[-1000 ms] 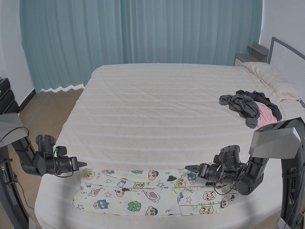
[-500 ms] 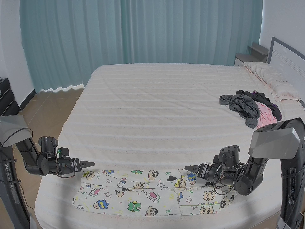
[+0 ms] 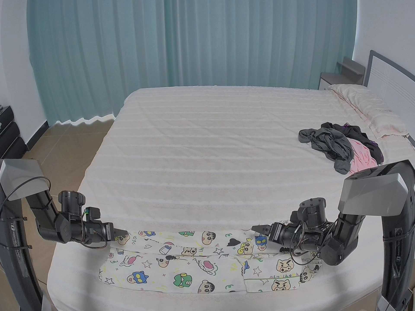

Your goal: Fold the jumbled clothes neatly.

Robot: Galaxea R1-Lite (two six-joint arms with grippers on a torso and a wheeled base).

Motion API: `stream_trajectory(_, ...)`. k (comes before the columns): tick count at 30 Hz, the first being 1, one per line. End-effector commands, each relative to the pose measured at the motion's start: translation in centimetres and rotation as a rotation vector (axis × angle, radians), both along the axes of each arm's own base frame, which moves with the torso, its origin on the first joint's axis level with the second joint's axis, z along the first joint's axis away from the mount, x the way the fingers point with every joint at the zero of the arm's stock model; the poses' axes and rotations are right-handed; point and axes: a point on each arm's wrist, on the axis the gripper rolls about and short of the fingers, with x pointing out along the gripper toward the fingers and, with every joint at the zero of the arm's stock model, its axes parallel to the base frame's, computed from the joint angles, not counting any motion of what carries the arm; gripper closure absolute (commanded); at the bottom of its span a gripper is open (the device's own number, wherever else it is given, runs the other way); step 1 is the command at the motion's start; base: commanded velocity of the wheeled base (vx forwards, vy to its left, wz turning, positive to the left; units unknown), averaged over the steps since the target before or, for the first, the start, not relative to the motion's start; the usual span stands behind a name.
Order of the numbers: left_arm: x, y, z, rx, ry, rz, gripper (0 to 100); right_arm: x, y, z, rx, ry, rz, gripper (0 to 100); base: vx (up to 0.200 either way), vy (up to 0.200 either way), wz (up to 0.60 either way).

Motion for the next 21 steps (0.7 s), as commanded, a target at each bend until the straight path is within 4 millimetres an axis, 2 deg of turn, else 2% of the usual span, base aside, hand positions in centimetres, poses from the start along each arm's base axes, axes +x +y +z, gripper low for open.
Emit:
stream_trajectory(1,-0.2,0.1,-0.2,0.006,0.026,0.010,100,0.0,0.0,0.0,0.000,0.001,0.001,0,0.000,0.000,0.00)
stream_trajectory(6,-0.2,0.1,0.1,0.017,0.022,0.017,100,0.0,0.0,0.0,0.000,0.001,0.001,0,0.000,0.000,0.00)
stream_trajectory(14,-0.5,0.0,1.9,0.004,-0.050,0.000,100,0.0,0.1,0.0,0.001,-0.001,0.001,0,0.000,0.000,0.00)
stream_trajectory(21,-2.2,0.5,2.2,-0.032,-0.161,-0.025,100,0.0,0.1,-0.1,0.000,0.001,0.001,0,0.000,0.000,0.00)
